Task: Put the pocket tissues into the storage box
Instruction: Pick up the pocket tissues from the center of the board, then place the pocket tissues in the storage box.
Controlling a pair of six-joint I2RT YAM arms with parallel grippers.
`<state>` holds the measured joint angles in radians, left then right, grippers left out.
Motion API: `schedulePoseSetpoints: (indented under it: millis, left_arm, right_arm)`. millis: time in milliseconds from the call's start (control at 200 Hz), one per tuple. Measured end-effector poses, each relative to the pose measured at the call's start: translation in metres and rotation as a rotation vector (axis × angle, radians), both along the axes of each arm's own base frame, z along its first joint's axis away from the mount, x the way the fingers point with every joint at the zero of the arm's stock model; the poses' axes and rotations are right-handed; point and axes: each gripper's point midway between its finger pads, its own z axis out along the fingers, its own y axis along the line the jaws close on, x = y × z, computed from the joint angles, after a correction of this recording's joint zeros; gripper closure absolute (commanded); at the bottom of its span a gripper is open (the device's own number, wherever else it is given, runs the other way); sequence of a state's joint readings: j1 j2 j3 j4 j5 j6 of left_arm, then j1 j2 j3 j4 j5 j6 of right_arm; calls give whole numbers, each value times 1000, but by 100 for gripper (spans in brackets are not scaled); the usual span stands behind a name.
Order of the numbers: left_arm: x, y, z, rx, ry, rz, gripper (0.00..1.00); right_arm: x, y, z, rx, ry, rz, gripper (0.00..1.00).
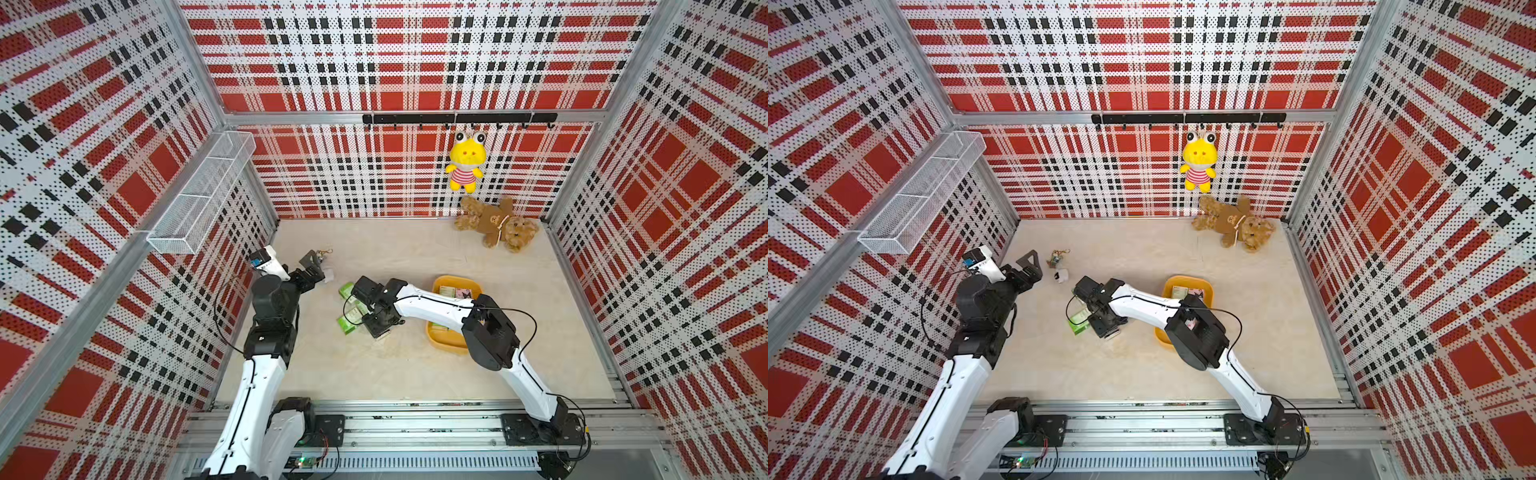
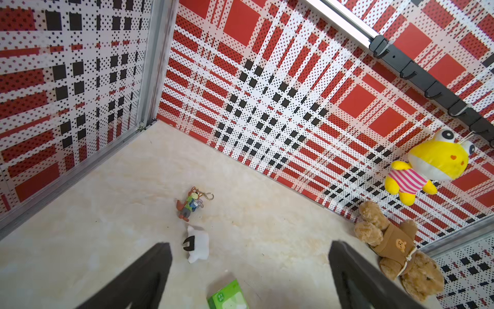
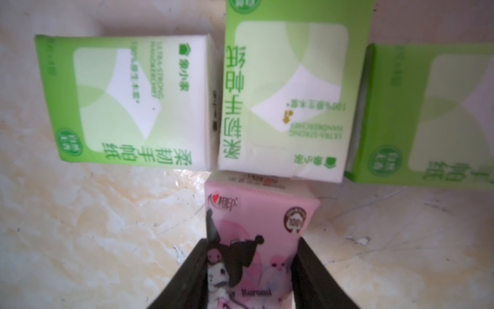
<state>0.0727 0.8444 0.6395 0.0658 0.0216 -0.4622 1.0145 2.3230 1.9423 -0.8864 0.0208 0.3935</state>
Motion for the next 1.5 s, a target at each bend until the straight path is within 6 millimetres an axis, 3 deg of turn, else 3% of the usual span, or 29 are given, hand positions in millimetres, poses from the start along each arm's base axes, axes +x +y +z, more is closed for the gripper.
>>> schedulePoseSetpoints:
  millis: [170, 296, 586, 757, 872, 1047, 1498]
  left_arm:
    - [0, 0, 0, 0, 0, 0, 1]
    - [0, 0, 0, -1, 0, 0, 1]
    - [0, 0, -1, -8, 2, 0, 1]
    - [1, 0, -3, -12, 8, -2, 1]
    - [2, -1, -4, -16, 10, -3, 1]
    - [4, -2, -4, -26, 8, -8, 1]
    - [4, -2, -4, -26, 7, -8, 1]
  right_arm:
    - [-3, -10, 11, 28, -17, -3, 53]
    - [-3, -25, 37, 92, -41, -18, 55]
    - [26, -102, 120, 236, -170, -131, 55]
    - [32, -146, 140, 200, -222, -136, 55]
    - [33, -173, 134, 138, -222, -129, 55]
    - [25, -206, 106, 22, -169, -104, 54]
    - [-10, -229, 55, -93, -58, 23, 52]
